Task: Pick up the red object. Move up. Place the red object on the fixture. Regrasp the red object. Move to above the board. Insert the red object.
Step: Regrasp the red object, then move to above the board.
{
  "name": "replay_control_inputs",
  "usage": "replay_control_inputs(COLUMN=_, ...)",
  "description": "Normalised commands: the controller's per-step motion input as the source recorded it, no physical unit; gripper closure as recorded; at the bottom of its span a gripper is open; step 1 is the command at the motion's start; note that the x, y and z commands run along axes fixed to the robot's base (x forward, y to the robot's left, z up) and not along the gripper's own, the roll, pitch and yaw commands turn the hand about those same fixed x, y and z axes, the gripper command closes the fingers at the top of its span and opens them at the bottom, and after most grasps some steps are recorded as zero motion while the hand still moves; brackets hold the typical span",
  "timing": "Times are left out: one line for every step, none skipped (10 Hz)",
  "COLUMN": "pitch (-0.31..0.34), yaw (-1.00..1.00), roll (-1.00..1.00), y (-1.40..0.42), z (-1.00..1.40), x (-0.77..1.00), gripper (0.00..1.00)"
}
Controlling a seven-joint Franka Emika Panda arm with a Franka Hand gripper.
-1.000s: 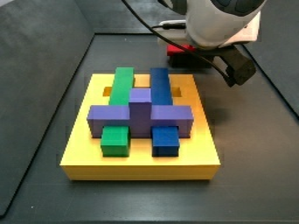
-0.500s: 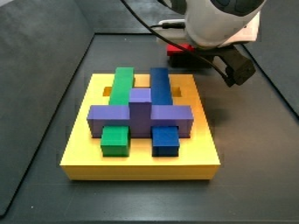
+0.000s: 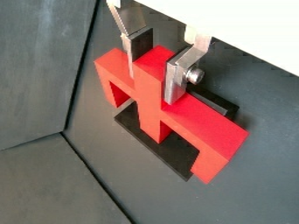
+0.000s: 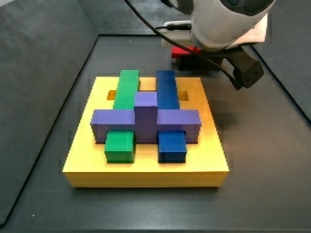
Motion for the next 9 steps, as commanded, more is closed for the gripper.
replay_control_inputs(pitch=0.000, yaw=0.00, roll=0.00, y=0.00, z=0.00, x=0.00, gripper=1.00)
replay_control_inputs(pitch=0.000, yaw=0.00, roll=0.00, y=0.00, z=0.00, x=0.00, gripper=1.00)
replay_control_inputs(pitch=0.000, yaw=0.00, roll=0.00, y=0.00, z=0.00, x=0.00, gripper=1.00)
replay_control_inputs(pitch=0.000, yaw=0.00, roll=0.00, y=0.00, z=1.40, x=0.00, gripper=1.00)
replay_control_inputs(pitch=-0.010, yaw=0.03, roll=-0.01, y=-0.01, z=1.40, x=0.00, gripper=1.00)
replay_control_inputs(pitch=-0.055, yaw=0.02, roll=-0.09, y=0.00, z=1.40, x=-0.03, gripper=1.00)
replay_control_inputs(pitch=-0.062, yaw=0.01, roll=-0.07, y=0.00, z=1.40, x=-0.04, gripper=1.00)
replay_control_inputs(pitch=-0.022, yaw=-0.02, roll=-0.05, y=-0.01, z=1.40, x=-0.02, gripper=1.00)
replay_control_inputs(pitch=-0.004, yaw=-0.03, roll=-0.02, y=-0.01, z=1.40, x=-0.03, gripper=1.00)
